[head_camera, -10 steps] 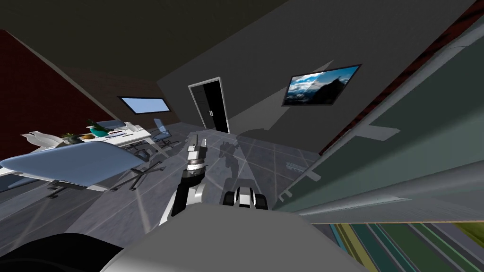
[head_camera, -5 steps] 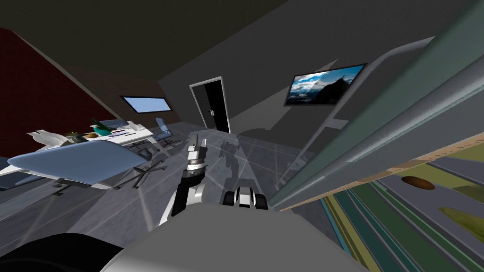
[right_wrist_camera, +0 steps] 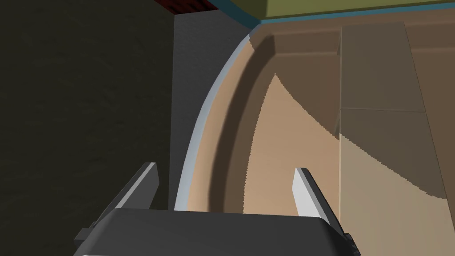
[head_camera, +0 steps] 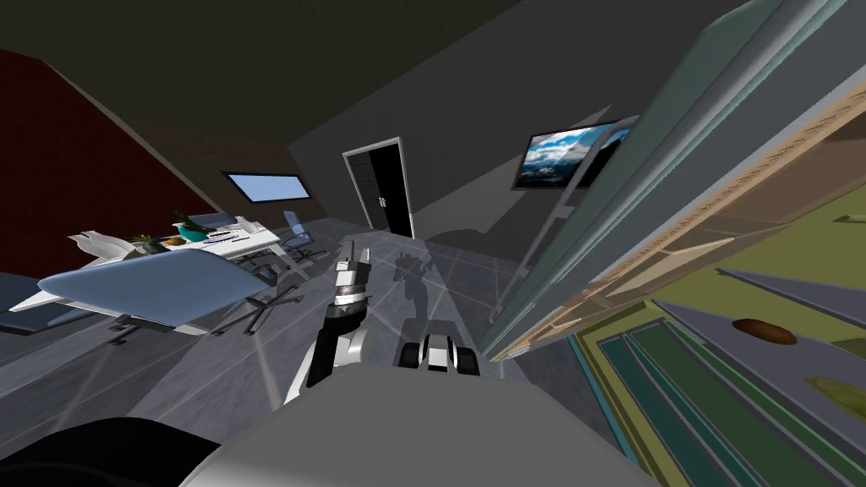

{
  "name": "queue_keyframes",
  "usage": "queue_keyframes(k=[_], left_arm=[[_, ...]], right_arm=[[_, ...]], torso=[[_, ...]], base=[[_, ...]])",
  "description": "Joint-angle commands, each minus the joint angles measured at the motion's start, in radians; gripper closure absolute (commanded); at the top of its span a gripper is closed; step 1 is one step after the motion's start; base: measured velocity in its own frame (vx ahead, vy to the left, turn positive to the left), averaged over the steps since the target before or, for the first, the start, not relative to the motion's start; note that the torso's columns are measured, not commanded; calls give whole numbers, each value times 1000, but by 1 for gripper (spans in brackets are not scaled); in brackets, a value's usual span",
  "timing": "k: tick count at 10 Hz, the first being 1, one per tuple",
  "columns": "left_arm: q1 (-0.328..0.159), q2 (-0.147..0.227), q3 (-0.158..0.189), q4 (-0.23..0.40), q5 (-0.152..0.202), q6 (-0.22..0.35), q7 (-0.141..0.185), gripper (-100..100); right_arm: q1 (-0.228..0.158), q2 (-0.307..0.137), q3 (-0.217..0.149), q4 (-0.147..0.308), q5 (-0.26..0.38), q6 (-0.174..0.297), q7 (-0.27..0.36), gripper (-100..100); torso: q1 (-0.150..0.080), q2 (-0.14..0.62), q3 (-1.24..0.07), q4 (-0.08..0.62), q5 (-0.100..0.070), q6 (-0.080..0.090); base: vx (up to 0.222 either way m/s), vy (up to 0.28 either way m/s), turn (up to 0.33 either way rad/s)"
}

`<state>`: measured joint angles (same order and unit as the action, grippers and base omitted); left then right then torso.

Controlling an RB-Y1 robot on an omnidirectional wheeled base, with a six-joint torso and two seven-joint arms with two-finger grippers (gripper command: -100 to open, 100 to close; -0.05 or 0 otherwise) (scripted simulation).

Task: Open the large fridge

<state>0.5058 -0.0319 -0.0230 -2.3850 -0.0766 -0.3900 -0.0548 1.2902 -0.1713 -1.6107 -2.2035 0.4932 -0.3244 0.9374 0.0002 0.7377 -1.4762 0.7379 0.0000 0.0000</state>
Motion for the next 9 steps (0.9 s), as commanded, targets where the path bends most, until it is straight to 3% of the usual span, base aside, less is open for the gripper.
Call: queue_keyframes(k=[1,7,8,9], left_arm=[[0,0,0,0,0,0,0,0],[0,0,0,0,0,0,0,0],[0,0,0,0,0,0,0,0],[0,0,0,0,0,0,0,0]], right_arm=[[-66,-9,69,33,59,8,77,-100],[-200,-10,251,89,193,40,245,-100],[-200,-10,251,89,193,40,247,-100],[-221,-8,284,98,215,45,275,-100]], torso=[[0,0,0,0,0,0],[0,1,1,0,0,0],[0,0,0,0,0,0],[-1,0,0,0,0,0]], base=[[2,71,20],[-5,72,26],[2,46,5],[-3,34,16]])
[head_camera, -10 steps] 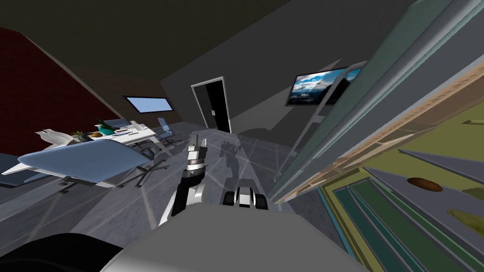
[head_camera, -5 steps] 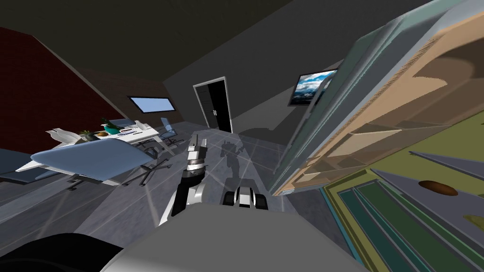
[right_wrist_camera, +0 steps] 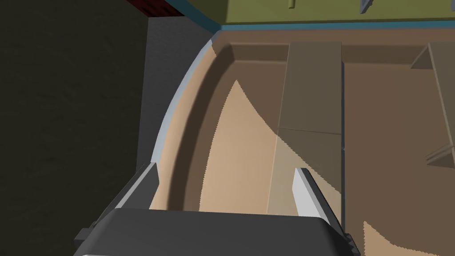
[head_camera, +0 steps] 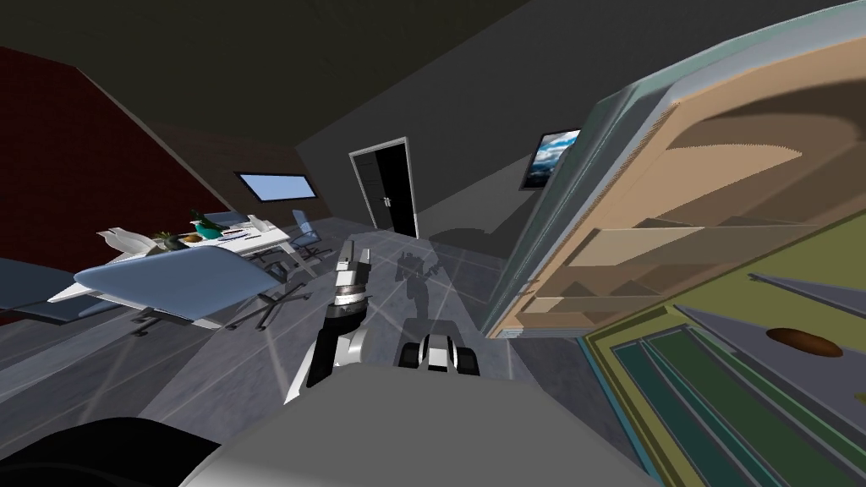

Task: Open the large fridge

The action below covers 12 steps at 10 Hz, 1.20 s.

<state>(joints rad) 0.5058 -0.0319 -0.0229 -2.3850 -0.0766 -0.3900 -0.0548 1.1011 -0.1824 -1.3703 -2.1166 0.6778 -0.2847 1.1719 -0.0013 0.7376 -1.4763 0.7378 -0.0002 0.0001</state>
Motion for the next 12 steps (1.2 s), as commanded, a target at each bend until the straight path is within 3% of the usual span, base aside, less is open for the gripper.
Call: queue_keyframes(k=[1,7,8,12], left_arm=[[0,0,0,0,0,0,0,0],[0,0,0,0,0,0,0,0],[0,0,0,0,0,0,0,0],[0,0,0,0,0,0,0,0]], right_arm=[[-53,5,68,19,52,11,67,-100],[-168,30,256,68,166,39,211,-100],[-168,30,256,68,166,39,211,-100],[-226,73,353,91,225,53,285,-100]], torso=[[0,0,0,0,0,0],[1,1,0,0,0,0],[1,1,0,0,0,0],[2,0,0,0,0,0]], base=[[-9,50,29],[0,64,22],[3,34,4],[1,36,16]])
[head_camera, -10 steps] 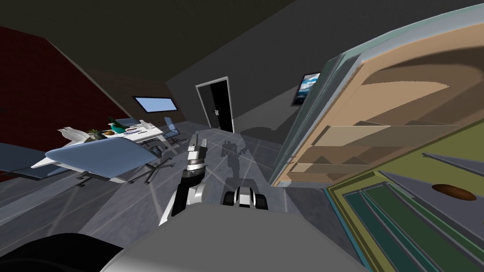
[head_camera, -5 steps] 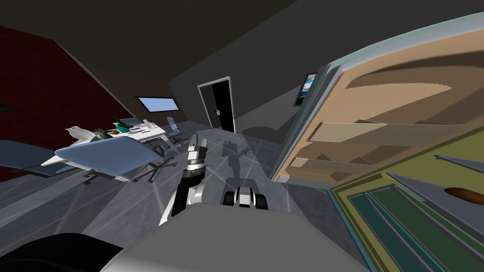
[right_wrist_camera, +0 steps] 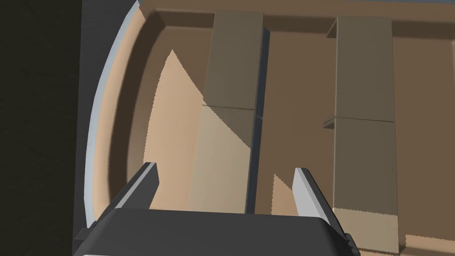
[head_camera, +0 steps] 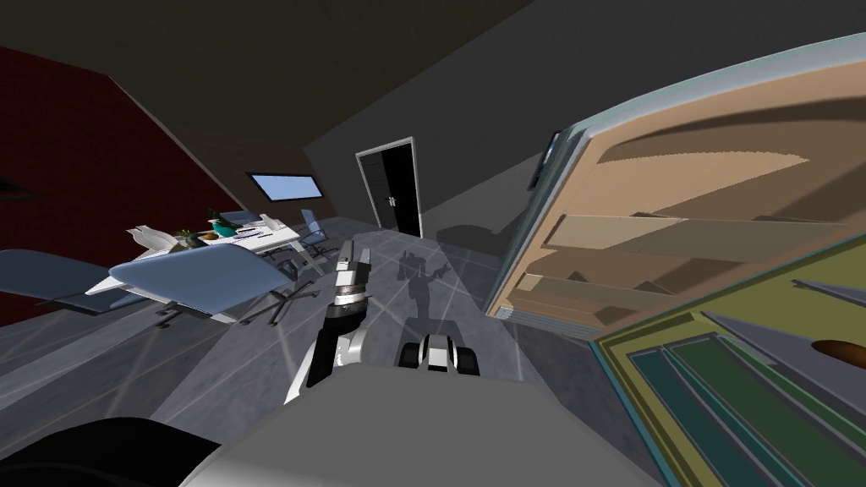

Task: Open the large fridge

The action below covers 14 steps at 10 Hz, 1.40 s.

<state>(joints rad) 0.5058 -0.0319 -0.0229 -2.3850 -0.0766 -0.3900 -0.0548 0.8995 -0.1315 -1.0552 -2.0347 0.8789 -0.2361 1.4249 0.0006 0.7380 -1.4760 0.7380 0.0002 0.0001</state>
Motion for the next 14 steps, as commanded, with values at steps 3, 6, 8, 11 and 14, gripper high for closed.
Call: queue_keyframes(k=[3,6,8,11,14], left_arm=[[0,0,0,0,0,0,0,0],[0,0,0,0,0,0,0,0],[0,0,0,0,0,0,0,0],[0,0,0,0,0,0,0,0],[0,0,0,0,0,0,0,0]], right_arm=[[-53,75,89,20,53,11,70,-100],[-37,93,92,12,51,17,62,-100],[-4,80,86,-4,38,23,38,-100],[54,62,66,-26,11,24,-2,-100],[111,44,45,-49,-16,25,-43,-100]], torso=[[-1,0,0,0,0,0],[-2,0,0,0,0,0],[-2,-1,-1,-1,-1,0],[1,0,0,0,0,0],[-1,0,0,0,0,0]], base=[[-2,38,11],[21,-8,14],[37,-27,10],[47,11,3],[37,7,3]])
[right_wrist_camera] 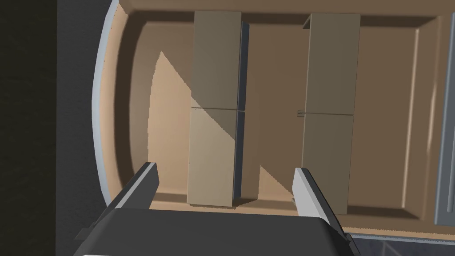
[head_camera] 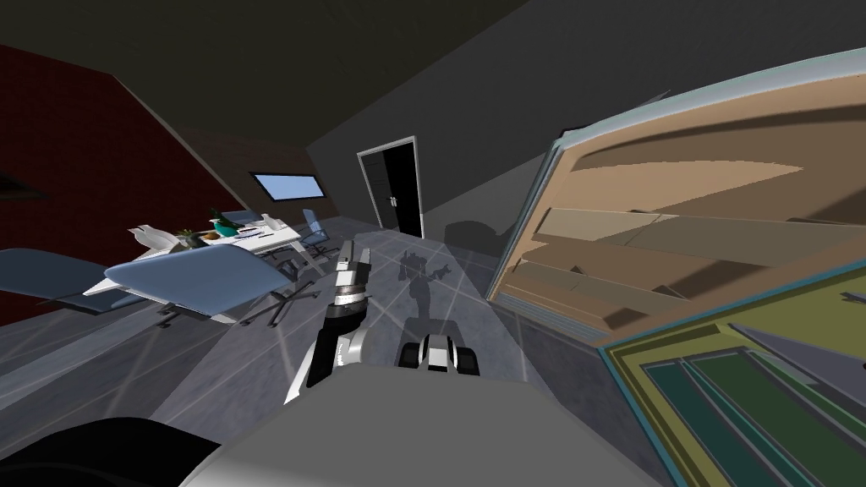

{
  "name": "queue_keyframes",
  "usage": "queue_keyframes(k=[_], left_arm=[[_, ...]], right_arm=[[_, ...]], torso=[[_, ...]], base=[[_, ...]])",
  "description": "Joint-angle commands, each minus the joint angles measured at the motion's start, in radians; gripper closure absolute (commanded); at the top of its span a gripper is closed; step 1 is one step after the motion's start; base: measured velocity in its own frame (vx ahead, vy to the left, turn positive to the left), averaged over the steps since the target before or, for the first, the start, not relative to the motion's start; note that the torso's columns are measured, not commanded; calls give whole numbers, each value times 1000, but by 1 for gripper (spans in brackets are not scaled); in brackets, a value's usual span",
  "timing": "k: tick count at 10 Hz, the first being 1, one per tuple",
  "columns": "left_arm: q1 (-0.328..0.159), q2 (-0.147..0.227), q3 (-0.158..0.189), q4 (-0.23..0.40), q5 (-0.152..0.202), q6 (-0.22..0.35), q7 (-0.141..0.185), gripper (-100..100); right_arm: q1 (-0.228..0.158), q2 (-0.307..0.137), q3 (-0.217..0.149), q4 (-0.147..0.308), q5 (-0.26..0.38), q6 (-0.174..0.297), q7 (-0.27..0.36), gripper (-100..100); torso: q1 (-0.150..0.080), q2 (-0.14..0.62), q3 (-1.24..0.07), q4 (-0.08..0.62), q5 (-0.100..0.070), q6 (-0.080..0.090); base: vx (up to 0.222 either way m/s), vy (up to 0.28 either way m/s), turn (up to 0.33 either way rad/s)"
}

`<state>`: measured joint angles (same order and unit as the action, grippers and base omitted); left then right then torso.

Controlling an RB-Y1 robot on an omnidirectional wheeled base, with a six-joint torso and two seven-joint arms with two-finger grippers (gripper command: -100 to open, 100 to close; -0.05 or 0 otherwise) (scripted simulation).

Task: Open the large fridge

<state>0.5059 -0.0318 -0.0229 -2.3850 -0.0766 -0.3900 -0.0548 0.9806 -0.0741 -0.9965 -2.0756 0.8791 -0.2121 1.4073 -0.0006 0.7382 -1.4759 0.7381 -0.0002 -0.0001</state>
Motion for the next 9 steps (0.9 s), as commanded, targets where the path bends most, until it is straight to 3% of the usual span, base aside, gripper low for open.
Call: queue_keyframes(k=[1,2,3,4,9], left_arm=[[0,0,0,0,0,0,0,0],[0,0,0,0,0,0,0,0],[0,0,0,0,0,0,0,0],[0,0,0,0,0,0,0,0],[0,0,0,0,0,0,0,0]], right_arm=[[49,-20,-20,-15,-25,2,-39,-100],[68,-26,-27,-23,-34,2,-52,-100],[55,-24,-21,-17,-27,4,-42,-100],[57,-25,-21,-19,-28,5,-45,0],[57,-25,-21,-19,-28,5,-45,0]], torso=[[0,0,0,0,0,0],[0,0,0,0,0,0],[1,0,0,0,0,0],[0,0,0,0,0,0],[1,0,0,0,0,0]], base=[[33,4,3],[36,3,3],[16,1,0],[0,0,0],[0,0,0]])
